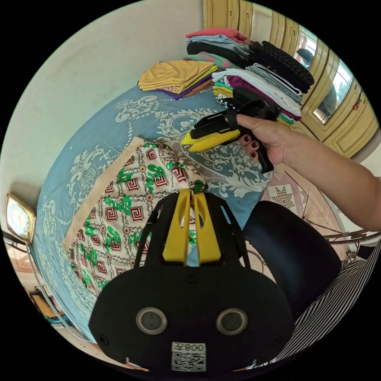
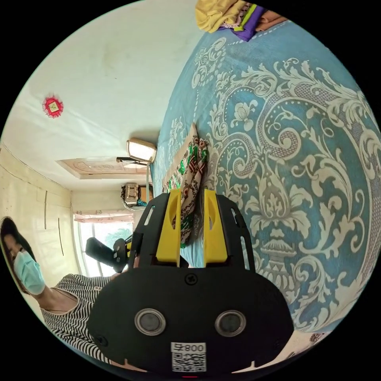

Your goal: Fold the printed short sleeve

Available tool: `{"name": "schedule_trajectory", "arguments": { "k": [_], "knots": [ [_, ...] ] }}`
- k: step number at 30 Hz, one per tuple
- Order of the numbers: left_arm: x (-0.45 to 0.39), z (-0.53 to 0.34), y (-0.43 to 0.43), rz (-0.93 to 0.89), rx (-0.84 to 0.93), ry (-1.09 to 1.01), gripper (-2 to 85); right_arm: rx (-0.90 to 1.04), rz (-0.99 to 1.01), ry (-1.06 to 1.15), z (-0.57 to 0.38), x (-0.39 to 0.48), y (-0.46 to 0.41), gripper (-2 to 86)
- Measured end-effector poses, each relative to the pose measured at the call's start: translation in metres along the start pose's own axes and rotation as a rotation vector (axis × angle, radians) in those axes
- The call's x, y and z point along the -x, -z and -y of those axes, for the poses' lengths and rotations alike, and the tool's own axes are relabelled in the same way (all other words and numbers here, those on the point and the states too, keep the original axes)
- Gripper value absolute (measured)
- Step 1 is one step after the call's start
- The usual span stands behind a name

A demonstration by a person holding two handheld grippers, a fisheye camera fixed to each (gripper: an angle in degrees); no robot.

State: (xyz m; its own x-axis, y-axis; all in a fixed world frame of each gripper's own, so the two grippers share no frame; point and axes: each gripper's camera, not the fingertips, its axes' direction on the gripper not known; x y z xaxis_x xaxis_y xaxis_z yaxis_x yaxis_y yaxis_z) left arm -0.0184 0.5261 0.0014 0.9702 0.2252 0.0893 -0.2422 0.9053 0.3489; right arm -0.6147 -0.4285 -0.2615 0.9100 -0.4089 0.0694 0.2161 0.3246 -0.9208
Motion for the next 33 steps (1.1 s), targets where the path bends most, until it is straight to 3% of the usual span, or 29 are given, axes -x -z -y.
{"name": "schedule_trajectory", "arguments": {
  "k": [22,33],
  "knots": [
    [-0.015,0.059,0.030,-0.061,-0.019,-0.005,0.9,0.059,-0.072,-0.043,0.127,0.020,-0.088,7.7],
    [-0.013,0.056,0.027,-0.066,-0.013,-0.013,1.0,0.110,-0.151,-0.018,0.155,0.050,-0.124,2.8]
  ]
}}
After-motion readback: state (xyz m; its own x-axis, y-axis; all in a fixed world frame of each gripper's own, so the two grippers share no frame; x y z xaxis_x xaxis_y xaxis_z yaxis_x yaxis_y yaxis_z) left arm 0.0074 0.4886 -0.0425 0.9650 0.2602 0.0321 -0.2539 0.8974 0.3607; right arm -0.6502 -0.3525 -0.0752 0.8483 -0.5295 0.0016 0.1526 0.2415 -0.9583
